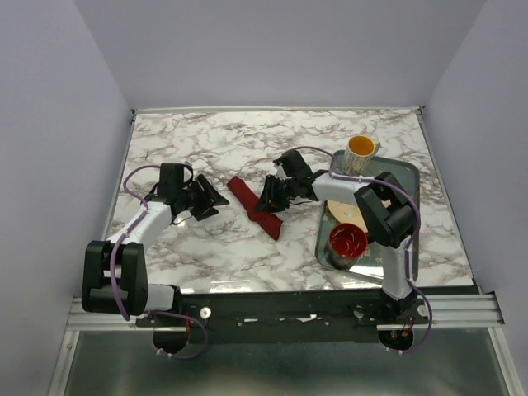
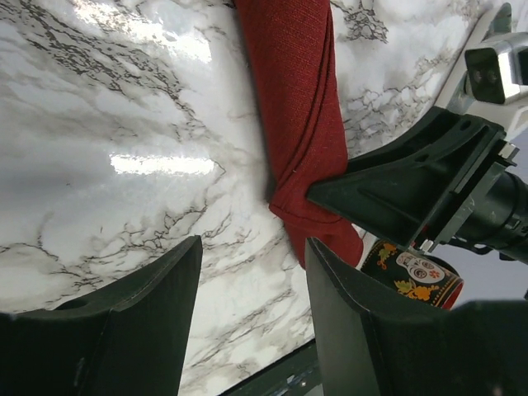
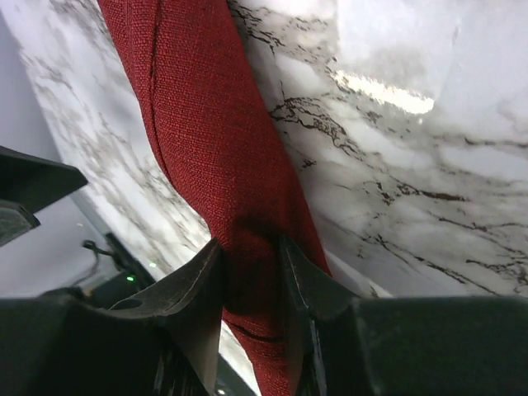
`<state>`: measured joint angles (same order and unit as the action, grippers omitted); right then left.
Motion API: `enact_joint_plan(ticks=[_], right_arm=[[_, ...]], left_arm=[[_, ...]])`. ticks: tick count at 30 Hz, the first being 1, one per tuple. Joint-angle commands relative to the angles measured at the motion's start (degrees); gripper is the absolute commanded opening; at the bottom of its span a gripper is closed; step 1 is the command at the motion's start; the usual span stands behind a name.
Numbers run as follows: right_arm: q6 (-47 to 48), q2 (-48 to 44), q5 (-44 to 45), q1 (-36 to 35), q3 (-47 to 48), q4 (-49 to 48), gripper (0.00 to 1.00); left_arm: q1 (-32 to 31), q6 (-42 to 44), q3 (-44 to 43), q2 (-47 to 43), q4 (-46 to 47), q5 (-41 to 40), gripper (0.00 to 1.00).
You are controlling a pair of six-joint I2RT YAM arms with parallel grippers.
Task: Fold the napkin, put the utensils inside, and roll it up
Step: Roll the napkin with the utensil
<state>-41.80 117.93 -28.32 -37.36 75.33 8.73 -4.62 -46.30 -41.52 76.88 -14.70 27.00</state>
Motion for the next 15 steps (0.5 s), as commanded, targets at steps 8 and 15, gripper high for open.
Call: enact_joint_plan(ticks=[8, 15], right_arm=[[-26.29, -2.35, -3.06, -0.16, -14.15, -21.81, 0.44], [-35.72, -0.94, -3.15, -0.34, -21.54, -36.15, 0.48]], left_arm=[[-2.06, -0.01, -0.32, 1.52, 2.22, 4.46, 0.62], [-5.04, -0.19, -1.90, 3.01, 2.66, 5.34, 0.61]])
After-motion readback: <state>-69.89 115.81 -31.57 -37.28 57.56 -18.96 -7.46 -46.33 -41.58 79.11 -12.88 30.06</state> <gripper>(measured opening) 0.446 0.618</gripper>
